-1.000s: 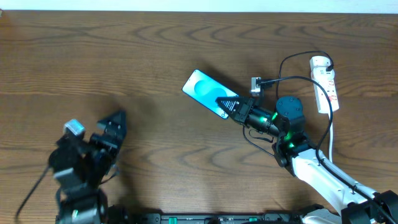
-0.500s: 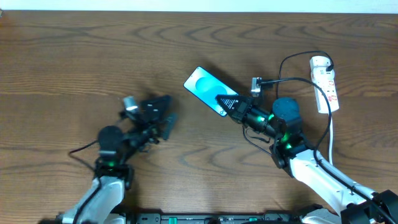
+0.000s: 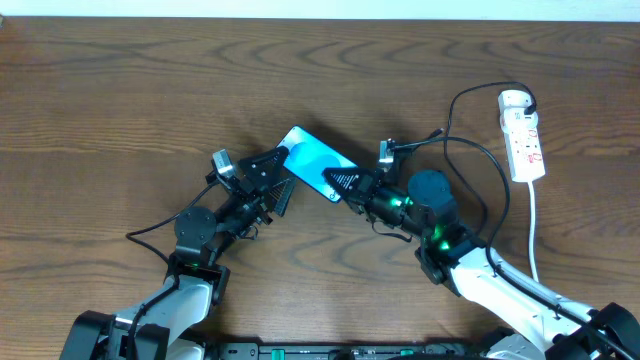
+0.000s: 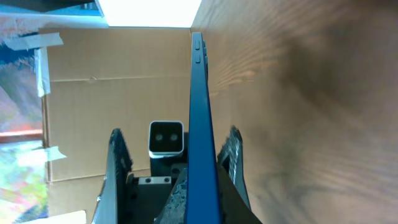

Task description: Plug charger to phone and switch on socket

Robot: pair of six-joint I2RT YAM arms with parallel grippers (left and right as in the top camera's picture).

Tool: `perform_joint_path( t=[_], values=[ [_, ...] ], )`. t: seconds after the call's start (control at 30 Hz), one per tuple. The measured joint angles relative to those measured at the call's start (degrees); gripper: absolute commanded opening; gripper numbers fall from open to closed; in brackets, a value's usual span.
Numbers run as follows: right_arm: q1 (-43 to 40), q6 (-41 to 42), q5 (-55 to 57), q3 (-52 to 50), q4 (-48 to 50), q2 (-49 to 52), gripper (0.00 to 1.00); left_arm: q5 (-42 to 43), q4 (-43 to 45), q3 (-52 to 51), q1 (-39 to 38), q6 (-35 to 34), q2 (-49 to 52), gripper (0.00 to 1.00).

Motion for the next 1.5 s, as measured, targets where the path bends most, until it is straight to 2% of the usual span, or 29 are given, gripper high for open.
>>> perform_joint_path(
  t=[0.13, 0.27, 0.4, 0.67, 0.9, 1.0, 1.17, 1.5],
  values=[
    [1.55, 3.8, 0.42, 0.0, 0.0, 0.0, 0.01, -1.05, -0.02, 0.02, 0.0, -0.04, 0.0, 0.89],
    [3.08, 5.64, 1.2, 0.0, -0.28, 0.0, 0.01, -2.19, -0.02, 0.02, 0.0, -0.24, 0.0, 0.8],
    [3.98, 6.69, 3.04, 0.0, -2.45, 0.0, 0.01, -2.69, -0.04, 0.02, -0.04, -0.76, 0.0, 0.75],
    [4.15, 9.49, 5.97, 0.0, -2.8, -0.04, 0.01, -3.52, -2.29, 1.81, -1.29, -0.9, 0.39, 0.72],
    [4.15, 9.35, 9.49, 0.0, -3.04, -0.07, 0.01, -3.87, -10.86, 6.36, -3.72, -2.75, 0.44, 0.68],
    [4.15, 8.26, 10.43, 0.0, -2.97, -0.09, 0.01, -3.87, -11.52, 6.88, -4.26, -3.04, 0.44, 0.63],
    [4.15, 9.42, 10.58, 0.02, -2.84, -0.11, 0.01, -3.43, -11.82, 6.88, -4.48, -3.89, 0.55, 0.6],
    [3.96, 10.1, 6.88, 0.0, -2.16, -0.09, 0.01, -0.5, -13.4, 7.45, -4.5, -5.44, 0.52, 0.46]
  ],
)
